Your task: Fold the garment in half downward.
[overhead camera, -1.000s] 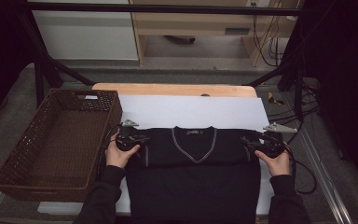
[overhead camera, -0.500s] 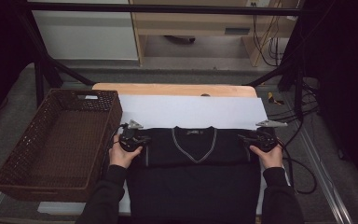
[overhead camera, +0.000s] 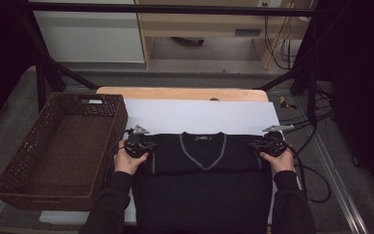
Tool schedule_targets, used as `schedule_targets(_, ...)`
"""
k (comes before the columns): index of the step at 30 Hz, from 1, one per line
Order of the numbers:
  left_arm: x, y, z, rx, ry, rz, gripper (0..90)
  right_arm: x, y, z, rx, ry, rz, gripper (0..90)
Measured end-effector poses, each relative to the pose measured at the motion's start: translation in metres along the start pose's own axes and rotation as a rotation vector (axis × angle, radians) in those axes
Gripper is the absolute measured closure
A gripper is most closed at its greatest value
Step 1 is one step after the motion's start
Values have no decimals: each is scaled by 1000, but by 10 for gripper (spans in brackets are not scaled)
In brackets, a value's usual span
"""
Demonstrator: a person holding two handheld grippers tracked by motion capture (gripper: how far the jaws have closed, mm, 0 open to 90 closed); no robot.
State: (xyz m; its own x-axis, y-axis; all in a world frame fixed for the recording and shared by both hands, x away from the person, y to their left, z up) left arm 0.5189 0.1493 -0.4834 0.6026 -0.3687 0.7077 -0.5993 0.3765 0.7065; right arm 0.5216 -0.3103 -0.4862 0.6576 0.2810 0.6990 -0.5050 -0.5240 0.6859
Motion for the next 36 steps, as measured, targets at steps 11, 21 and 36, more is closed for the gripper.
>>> schedule_targets(11,7,11,-2,21,25,34,836,6,11,-10,-6,51,2,787)
schedule_targets(21,35,52,1,52,9,178,840,21,45,-27,-6,93,125,789)
schedule_targets(36,24,111,25,12,-72,251,839,3,113,-76,48,156,220,789)
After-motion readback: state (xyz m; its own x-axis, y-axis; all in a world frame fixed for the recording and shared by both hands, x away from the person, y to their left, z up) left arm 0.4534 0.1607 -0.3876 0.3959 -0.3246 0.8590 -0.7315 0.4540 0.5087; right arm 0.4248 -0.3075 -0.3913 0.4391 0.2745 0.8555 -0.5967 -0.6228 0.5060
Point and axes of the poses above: each handheld gripper's, and its own axes: y roughly backward along the jaws, x roughly out of its top, z roughly to its right, the point moved 2 cm from there along -y, roughly forward along the jaws, and after that the axes turned 8 degrees about x, right-handed, at the moved point
